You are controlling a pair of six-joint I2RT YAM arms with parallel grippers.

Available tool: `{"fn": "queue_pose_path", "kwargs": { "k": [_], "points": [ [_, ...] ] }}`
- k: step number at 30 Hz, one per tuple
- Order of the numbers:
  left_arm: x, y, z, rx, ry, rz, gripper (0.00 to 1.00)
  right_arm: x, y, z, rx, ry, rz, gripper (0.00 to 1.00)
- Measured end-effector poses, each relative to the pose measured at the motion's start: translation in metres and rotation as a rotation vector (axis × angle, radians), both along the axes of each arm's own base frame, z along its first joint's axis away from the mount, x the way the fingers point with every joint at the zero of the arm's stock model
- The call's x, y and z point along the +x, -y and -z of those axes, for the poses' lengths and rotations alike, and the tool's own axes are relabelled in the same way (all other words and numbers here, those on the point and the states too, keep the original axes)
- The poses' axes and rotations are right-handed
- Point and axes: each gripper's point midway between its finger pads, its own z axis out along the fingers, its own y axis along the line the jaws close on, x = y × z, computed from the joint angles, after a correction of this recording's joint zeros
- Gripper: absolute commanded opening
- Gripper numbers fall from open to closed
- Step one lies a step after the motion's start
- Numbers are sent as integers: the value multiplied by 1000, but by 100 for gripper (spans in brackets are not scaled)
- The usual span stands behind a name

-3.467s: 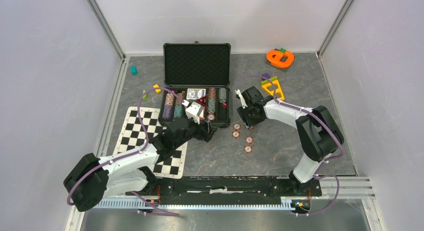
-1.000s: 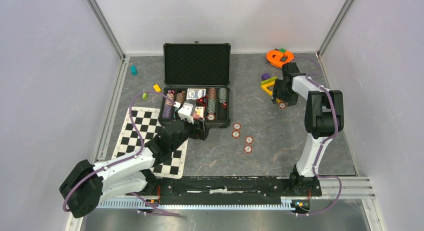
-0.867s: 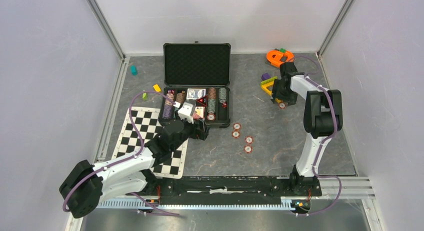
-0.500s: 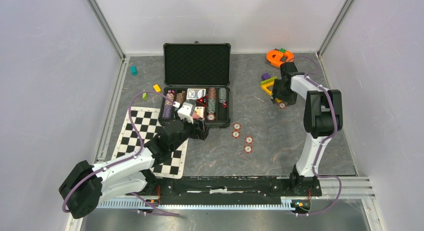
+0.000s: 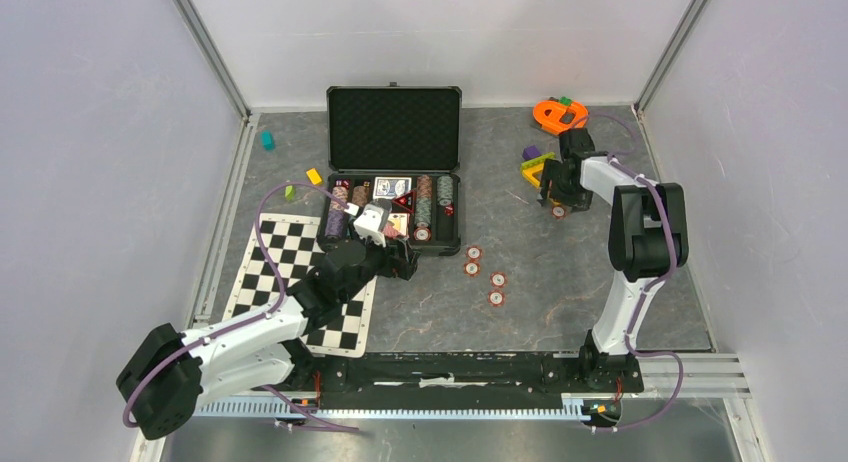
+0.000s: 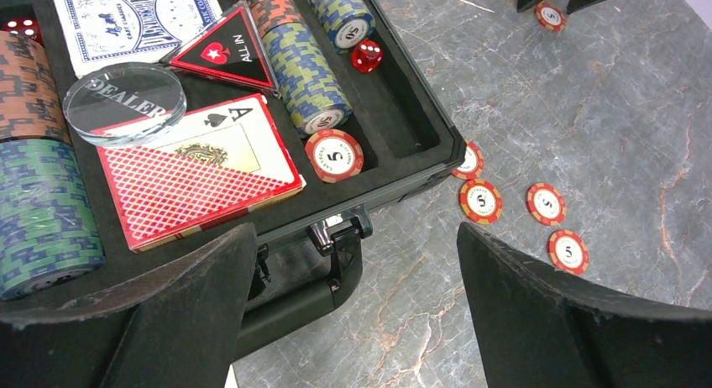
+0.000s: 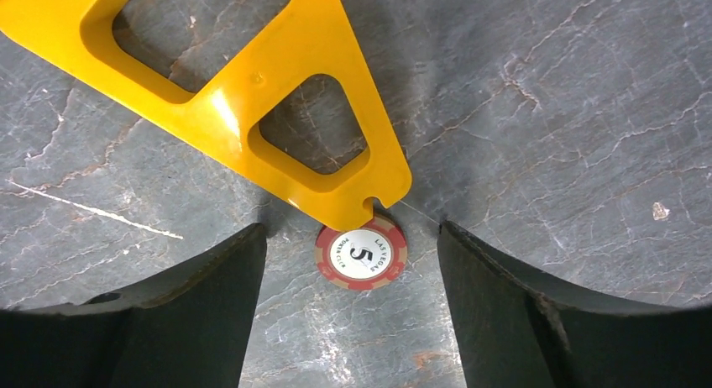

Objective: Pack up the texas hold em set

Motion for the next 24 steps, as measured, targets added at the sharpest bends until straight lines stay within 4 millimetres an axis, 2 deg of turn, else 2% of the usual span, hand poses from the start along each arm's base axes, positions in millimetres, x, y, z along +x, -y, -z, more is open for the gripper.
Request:
{"fn": "queue_pose_path", "kwargs": {
  "k": [2, 7, 11, 15, 18, 20, 24],
  "points": [
    [0, 0, 0, -1, 1, 0, 94, -1, -1, 0, -3, 10, -6, 84],
    [0, 0, 0, -1, 1, 0, 94, -6, -1, 0, -5, 38, -8, 73],
    [0, 0, 0, 0, 0, 0, 94, -8, -1, 0, -6, 40, -8, 72],
    [0, 0, 0, 0, 0, 0, 94, -9, -3, 0, -5, 41, -12, 66],
    [0, 0, 0, 0, 0, 0, 95, -10, -3, 0, -2, 42, -14, 45],
    [0, 0, 0, 0, 0, 0, 95, -10, -4, 0, 1, 41, -18, 38],
    [0, 0, 0, 0, 0, 0, 95, -11, -4, 0, 3, 38, -17, 35]
  ]
}}
